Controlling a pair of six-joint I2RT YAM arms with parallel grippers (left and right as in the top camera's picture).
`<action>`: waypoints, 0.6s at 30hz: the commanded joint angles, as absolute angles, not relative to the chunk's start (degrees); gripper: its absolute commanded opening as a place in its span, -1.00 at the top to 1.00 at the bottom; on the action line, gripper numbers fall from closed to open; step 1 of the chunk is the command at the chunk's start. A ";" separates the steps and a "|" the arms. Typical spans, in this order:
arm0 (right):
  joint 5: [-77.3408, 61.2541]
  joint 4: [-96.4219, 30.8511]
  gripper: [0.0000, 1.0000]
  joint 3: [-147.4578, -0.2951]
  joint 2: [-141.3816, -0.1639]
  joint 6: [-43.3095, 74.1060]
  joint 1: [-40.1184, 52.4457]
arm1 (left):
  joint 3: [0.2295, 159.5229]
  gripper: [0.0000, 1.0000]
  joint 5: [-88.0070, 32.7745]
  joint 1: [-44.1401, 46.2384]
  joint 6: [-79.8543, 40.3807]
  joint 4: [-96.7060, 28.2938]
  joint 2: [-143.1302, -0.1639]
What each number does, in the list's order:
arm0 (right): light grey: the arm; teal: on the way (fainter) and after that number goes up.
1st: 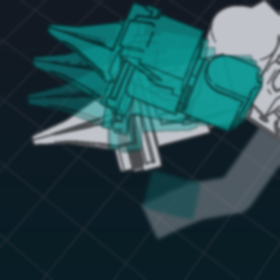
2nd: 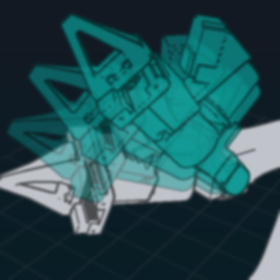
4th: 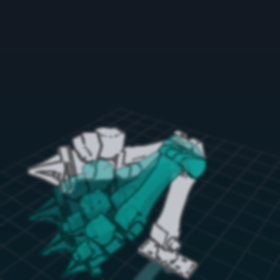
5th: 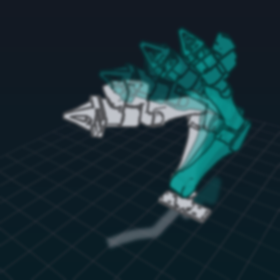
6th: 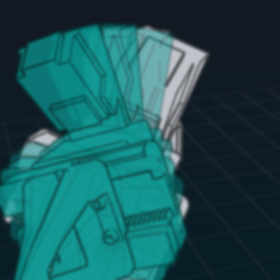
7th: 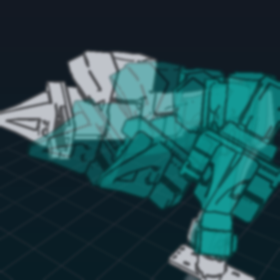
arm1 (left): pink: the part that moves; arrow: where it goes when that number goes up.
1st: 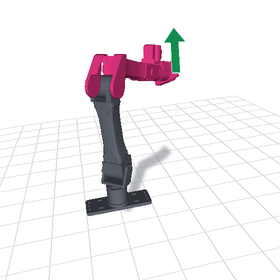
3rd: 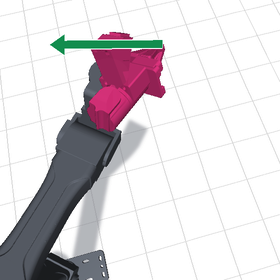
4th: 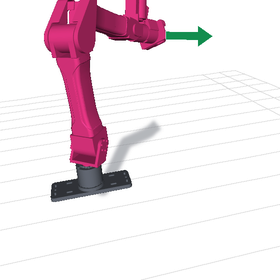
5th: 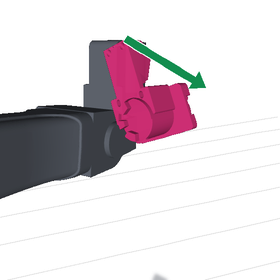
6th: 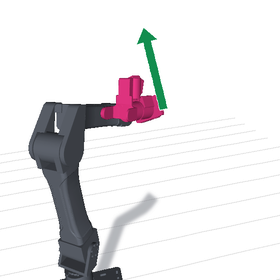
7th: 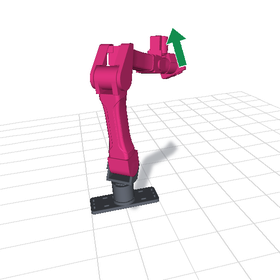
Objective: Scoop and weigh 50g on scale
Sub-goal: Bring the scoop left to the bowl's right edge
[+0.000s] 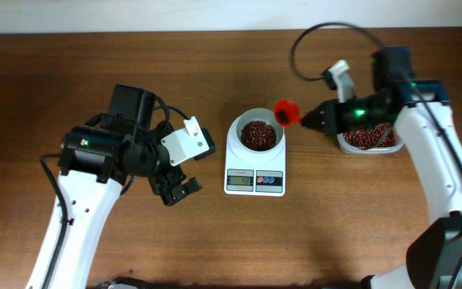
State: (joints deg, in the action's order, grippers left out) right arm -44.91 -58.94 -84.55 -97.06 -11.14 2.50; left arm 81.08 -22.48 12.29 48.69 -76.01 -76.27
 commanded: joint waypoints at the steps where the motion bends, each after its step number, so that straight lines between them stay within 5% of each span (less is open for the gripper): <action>1: -36.69 -56.93 0.92 -84.33 -95.88 -12.01 7.03 | 80.60 -0.98 -22.70 12.10 49.58 -75.90 -75.50; 18: -22.11 -50.81 0.92 -84.31 -95.09 -13.80 17.30 | 80.60 -0.98 -22.72 12.10 49.58 -75.92 -75.50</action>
State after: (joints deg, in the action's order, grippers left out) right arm -26.57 -51.18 -84.51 -96.99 -13.15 16.60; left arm 81.08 -22.48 12.29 48.69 -76.01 -76.27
